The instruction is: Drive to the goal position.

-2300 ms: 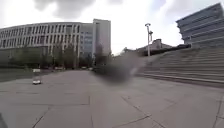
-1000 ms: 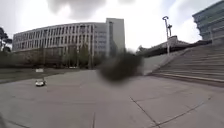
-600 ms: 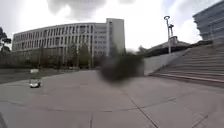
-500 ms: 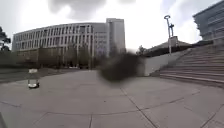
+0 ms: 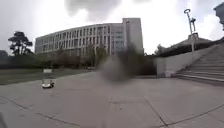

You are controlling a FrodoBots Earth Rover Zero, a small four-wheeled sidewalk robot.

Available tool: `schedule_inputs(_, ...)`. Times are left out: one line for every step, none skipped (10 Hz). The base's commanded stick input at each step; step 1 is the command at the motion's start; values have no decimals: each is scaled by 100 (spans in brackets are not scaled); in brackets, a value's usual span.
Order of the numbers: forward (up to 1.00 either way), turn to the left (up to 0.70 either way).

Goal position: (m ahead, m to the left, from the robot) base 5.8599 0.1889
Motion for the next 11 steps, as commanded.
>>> schedule_inputs(70,0)
schedule_inputs(70,0)
schedule_inputs(70,0)
schedule_inputs(70,0)
schedule_inputs(70,0)
schedule_inputs(70,0)
schedule_inputs(70,0)
schedule_inputs(70,0)
schedule_inputs(70,0)
schedule_inputs(70,0)
schedule_inputs(70,0)
